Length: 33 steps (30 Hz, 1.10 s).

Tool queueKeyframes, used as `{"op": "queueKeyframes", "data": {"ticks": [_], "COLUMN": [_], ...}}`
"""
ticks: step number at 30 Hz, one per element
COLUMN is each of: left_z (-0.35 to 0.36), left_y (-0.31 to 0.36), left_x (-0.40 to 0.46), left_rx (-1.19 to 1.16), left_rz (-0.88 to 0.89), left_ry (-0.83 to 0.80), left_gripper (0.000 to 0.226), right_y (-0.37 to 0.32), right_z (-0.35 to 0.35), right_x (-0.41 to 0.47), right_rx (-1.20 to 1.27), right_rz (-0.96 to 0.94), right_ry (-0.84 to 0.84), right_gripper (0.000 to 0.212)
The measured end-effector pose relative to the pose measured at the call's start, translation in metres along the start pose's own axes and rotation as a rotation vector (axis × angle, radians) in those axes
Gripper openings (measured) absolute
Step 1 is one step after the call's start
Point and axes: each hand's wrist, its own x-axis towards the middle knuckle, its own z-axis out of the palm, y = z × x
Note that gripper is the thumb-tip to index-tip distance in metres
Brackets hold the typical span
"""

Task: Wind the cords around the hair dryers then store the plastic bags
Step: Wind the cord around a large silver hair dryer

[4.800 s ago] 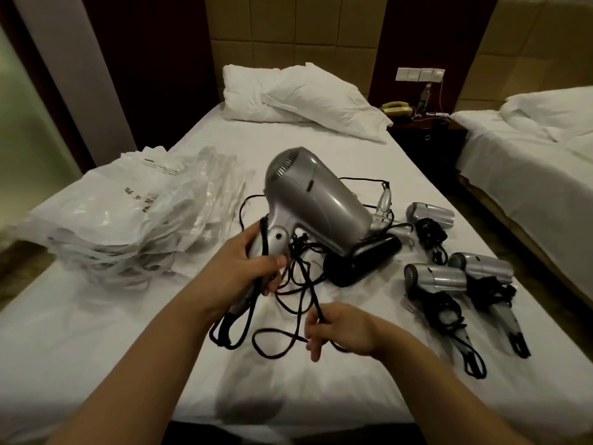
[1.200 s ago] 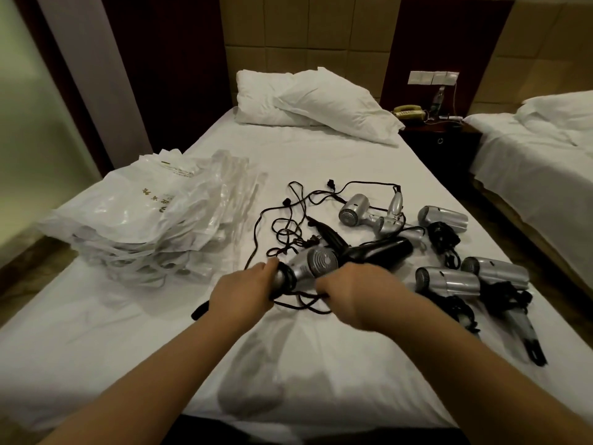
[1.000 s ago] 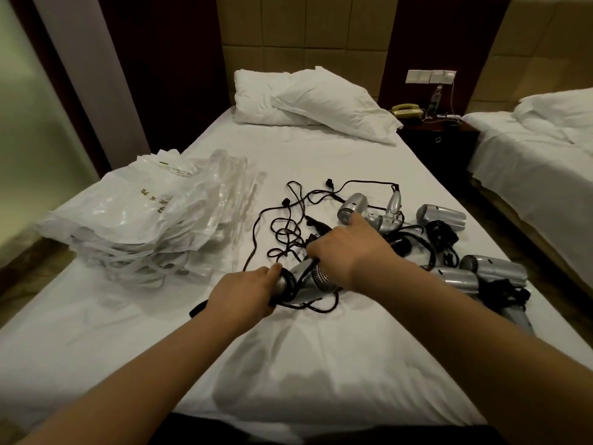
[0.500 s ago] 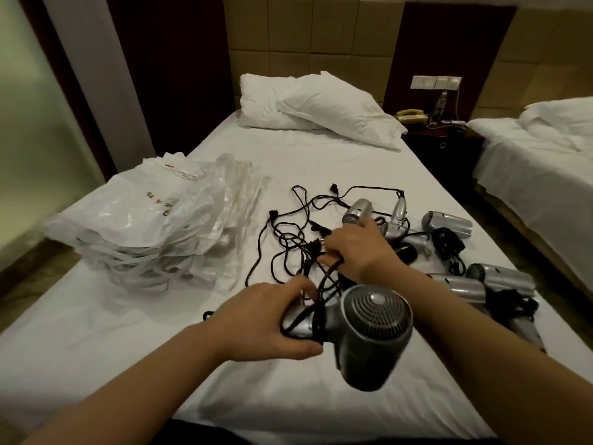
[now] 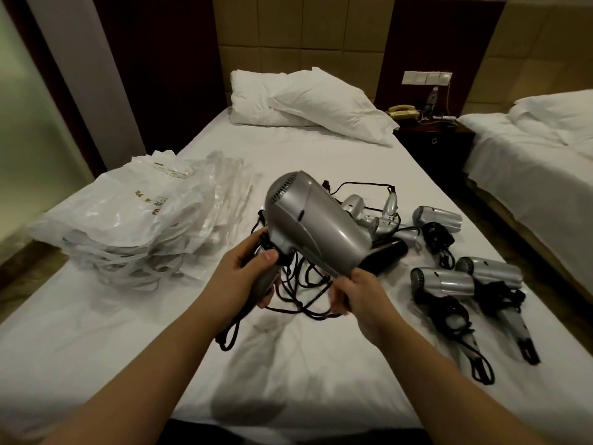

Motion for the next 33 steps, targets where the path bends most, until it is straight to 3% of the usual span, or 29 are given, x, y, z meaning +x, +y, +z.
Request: {"op": "queueKeyframes", "data": {"ticks": [6,8,15,17,19,21,22,24,25,27,29,31,33], "left_z": [-0.019,-0.026,-0.034,-0.029,-0.02,-0.011,-0.006,0.005,0.011,0.024,0.032,0.034,0.032], "left_y": [0.0,0.004,0.026,0.027,0.027,0.027,0.026,0.025,0.024,0.025,0.028,0.032,0.035], "left_x": [0.011,0.013,0.011,0.01,0.008,0.006,0.005,0.004,0.004,0.004,0.005,0.006,0.009], "left_rx": [-0.062,-0.058,0.083,0.094,0.08,0.094,0.11,0.133,0.137,0.143,0.165,0.174,0.193], "left_rz": [0.007,-0.01,0.075,0.083,0.069,0.048,0.035,0.006,-0.002,-0.007,-0.005,0.002,0.01], "left_ry": [0.302,0.366,0.375,0.345,0.27,0.148,0.084,-0.025,-0.063,-0.111,-0.132,-0.132,-0.07], "left_gripper": [0.014,0.019,0.022,0.021,0.019,0.013,0.011,0.013,0.013,0.012,0.012,0.012,0.008], "right_y": [0.025,0.044,0.079,0.079,0.072,0.058,0.048,0.023,0.012,-0.01,-0.018,-0.027,-0.029], "right_z": [-0.032,-0.046,-0.081,-0.083,-0.077,-0.065,-0.056,-0.031,-0.018,0.006,0.019,0.023,0.025], "right_x": [-0.006,-0.008,-0.009,-0.001,0.004,0.004,0.006,0.002,0.001,-0.006,-0.008,-0.009,-0.015], "right_rx": [0.122,0.09,-0.003,-0.155,-0.593,-0.99,-1.033,-0.961,-0.743,-0.233,0.005,-0.009,-0.11], "right_rz": [0.131,0.23,0.53,0.538,0.498,0.329,0.197,-0.103,-0.183,-0.066,0.033,-0.085,-0.166], "right_ry": [0.071,0.14,0.265,0.308,0.289,0.312,0.355,0.424,0.431,0.248,0.038,-0.024,-0.091], "right_gripper": [0.033,0.035,0.034,0.036,0.031,0.027,0.036,0.046,0.042,0.022,0.021,0.011,0.019]}}
